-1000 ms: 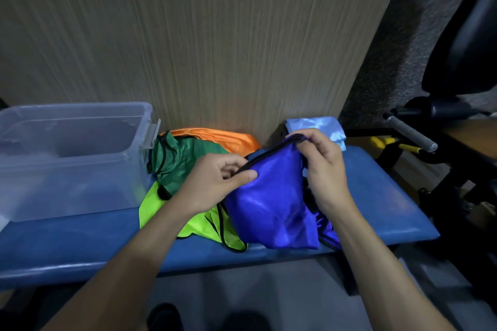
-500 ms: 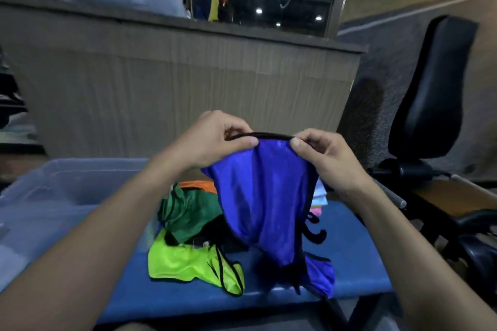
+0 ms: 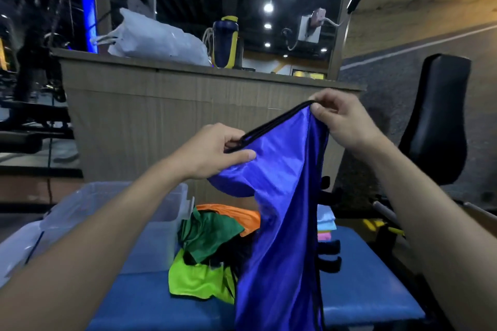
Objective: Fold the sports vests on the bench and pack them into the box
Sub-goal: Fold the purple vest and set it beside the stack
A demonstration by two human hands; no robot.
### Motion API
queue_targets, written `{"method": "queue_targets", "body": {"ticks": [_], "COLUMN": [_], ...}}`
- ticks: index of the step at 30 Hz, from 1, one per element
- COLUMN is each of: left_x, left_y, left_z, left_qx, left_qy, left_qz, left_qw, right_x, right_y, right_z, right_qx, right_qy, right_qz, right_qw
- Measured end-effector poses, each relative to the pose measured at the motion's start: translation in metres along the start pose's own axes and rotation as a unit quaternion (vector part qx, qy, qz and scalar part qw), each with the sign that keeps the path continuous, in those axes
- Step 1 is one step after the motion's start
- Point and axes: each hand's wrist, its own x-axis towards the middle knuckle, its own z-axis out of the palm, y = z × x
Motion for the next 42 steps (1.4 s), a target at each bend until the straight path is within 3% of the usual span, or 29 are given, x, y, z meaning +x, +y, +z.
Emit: {"method": "queue_targets", "body": {"ticks": [3,5,8,11,13,15,18,22,29,35,42], "left_x": [-0.003,-0.001,0.008,0.013,0.013,0.009,0.004,0.000,-0.002,-0.006,-0.006], "left_y": [-0.007,-0.019,-0.037,-0.033,-0.013,0.016,0.032,0.020,0.004,-0.006,-0.016], "left_z": [0.002,-0.002,-0.004,0.010,0.026,0.042,0.065,0.079,0.087,0.087,0.083], "left_qx": [0.058,0.113,0.163,0.253,0.190,0.045,-0.029,-0.043,-0.170,-0.208,-0.290], "left_qy": [0.069,0.125,0.135,0.136,0.178,0.152,0.094,0.147,0.164,0.148,0.114], "left_qz": [-0.010,-0.037,-0.097,-0.126,-0.049,0.005,-0.026,-0.043,-0.083,-0.079,-0.108], "left_qw": [0.996,0.985,0.973,0.950,0.964,0.987,0.995,0.987,0.968,0.964,0.944], "right_x": [-0.007,-0.016,-0.027,-0.031,-0.032,-0.031,-0.031,-0.034,-0.044,-0.055,-0.056], "right_y": [0.012,0.022,0.028,0.026,0.022,0.018,0.014,0.013,0.017,0.019,0.023], "right_z": [0.015,0.023,0.033,0.045,0.052,0.059,0.067,0.074,0.081,0.091,0.097], "right_qx": [-0.008,0.055,0.144,0.207,0.233,0.253,0.262,0.286,0.348,0.300,0.330], "right_qy": [-0.029,-0.028,-0.063,-0.077,-0.071,-0.071,-0.061,-0.058,-0.075,-0.052,-0.042], "right_qz": [0.026,0.077,0.185,0.235,0.251,0.259,0.272,0.283,0.272,0.230,0.227], "right_qw": [0.999,0.995,0.970,0.947,0.937,0.929,0.924,0.914,0.894,0.924,0.915]}}
